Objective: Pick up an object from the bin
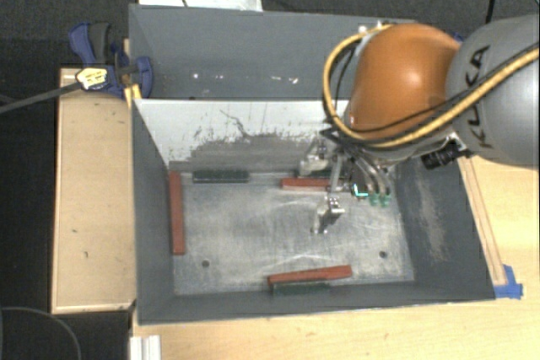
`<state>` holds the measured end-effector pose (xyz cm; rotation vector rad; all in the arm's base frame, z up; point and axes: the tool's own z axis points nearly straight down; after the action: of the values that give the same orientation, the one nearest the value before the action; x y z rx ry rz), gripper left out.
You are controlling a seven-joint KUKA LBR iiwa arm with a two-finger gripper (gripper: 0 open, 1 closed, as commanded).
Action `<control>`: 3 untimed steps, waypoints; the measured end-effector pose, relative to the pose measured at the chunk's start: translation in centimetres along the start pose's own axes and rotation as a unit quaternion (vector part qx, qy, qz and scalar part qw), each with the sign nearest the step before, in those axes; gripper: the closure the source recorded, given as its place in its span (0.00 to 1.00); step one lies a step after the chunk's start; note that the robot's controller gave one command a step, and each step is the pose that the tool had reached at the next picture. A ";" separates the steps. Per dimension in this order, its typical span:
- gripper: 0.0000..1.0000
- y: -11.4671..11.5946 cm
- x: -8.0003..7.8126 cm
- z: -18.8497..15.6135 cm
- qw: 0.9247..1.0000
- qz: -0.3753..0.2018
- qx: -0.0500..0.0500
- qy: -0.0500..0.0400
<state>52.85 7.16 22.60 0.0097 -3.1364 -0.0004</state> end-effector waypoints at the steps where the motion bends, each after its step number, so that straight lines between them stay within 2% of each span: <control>1: 0.00 0.0 -0.2 -0.4 1.000 0.001 0.000 -0.004; 2: 0.00 -0.3 1.6 3.1 1.000 -0.029 0.000 -0.007; 3: 0.00 -2.8 3.6 8.6 0.998 -0.069 0.000 -0.004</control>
Offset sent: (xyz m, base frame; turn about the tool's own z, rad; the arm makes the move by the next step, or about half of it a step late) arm -0.0434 -0.0085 -0.0848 -0.1435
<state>49.18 4.33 14.07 0.2280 -3.1369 -0.0006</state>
